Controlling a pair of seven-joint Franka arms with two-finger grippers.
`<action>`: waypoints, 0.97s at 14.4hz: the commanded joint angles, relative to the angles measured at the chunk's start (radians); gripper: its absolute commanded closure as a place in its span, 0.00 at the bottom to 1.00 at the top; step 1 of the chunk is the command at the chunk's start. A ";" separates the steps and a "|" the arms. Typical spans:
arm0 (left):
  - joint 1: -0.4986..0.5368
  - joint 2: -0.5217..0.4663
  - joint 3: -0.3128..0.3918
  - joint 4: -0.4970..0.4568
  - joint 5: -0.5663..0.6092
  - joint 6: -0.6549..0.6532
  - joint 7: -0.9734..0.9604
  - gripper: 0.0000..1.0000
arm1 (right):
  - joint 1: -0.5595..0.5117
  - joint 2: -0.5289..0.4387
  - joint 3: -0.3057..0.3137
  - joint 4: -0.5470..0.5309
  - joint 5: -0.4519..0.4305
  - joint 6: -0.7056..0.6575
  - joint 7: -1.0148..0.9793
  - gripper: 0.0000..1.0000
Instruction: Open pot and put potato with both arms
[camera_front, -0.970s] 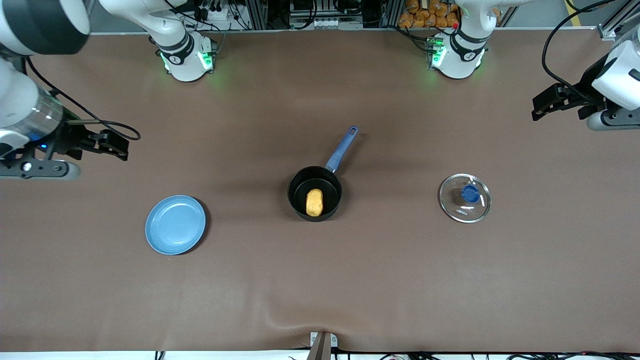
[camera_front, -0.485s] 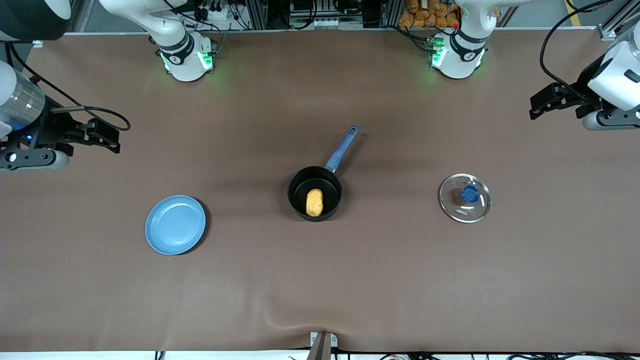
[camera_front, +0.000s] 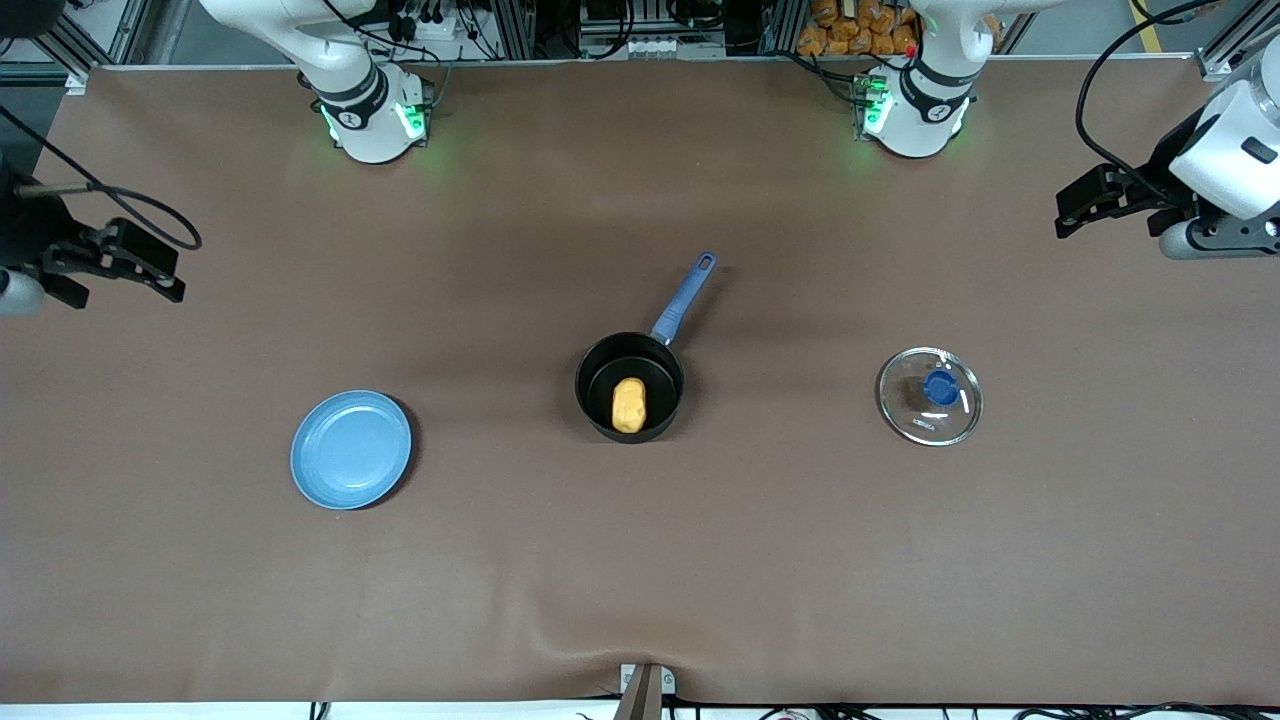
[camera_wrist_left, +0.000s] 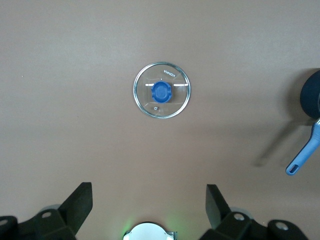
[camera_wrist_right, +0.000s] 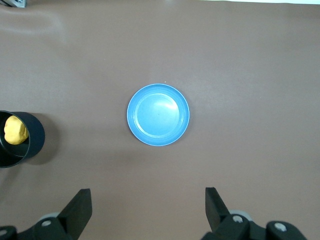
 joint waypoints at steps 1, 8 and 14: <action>0.003 -0.033 -0.007 -0.019 0.017 -0.010 -0.013 0.00 | -0.029 -0.119 0.026 -0.150 0.010 0.042 0.014 0.00; 0.003 -0.039 -0.028 -0.021 0.017 -0.010 -0.013 0.00 | -0.026 -0.101 0.026 -0.128 -0.002 0.037 0.015 0.00; 0.007 -0.039 -0.028 -0.018 0.017 -0.027 -0.013 0.00 | -0.031 -0.102 0.023 -0.126 -0.009 0.039 0.015 0.00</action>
